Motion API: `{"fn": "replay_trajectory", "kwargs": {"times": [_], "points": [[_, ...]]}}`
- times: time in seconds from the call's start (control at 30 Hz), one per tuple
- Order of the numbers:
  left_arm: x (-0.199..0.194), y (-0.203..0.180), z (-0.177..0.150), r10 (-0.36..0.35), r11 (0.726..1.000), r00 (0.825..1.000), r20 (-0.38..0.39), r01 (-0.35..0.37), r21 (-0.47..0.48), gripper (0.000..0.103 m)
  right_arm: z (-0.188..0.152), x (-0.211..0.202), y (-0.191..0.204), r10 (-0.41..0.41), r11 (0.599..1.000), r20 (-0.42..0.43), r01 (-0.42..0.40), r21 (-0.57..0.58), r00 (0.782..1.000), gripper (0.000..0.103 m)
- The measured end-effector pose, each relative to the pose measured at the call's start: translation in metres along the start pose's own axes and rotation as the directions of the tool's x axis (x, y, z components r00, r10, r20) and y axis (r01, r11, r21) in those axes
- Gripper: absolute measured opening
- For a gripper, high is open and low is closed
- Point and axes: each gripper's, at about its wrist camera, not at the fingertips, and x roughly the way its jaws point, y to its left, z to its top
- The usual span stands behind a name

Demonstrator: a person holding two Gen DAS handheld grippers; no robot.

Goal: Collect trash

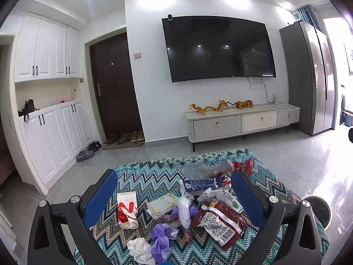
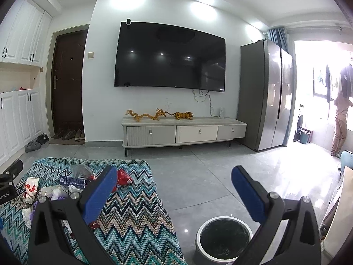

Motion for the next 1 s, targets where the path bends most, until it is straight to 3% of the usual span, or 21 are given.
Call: {"fn": "replay_trajectory", "kwargs": {"times": [0.67,1.0], "points": [[0.004,-0.002,0.000,-0.036,0.999,0.999,-0.013,0.035,-0.029,0.103,-0.007,0.007,-0.006,0.016,0.998,-0.003,-0.016,0.064,1.000,0.103],[0.006,-0.019,0.009,-0.042,0.999,0.999,0.027,0.043,-0.031,0.103,-0.013,0.024,-0.018,0.008,0.997,-0.037,-0.005,0.080,0.999,0.103]]}}
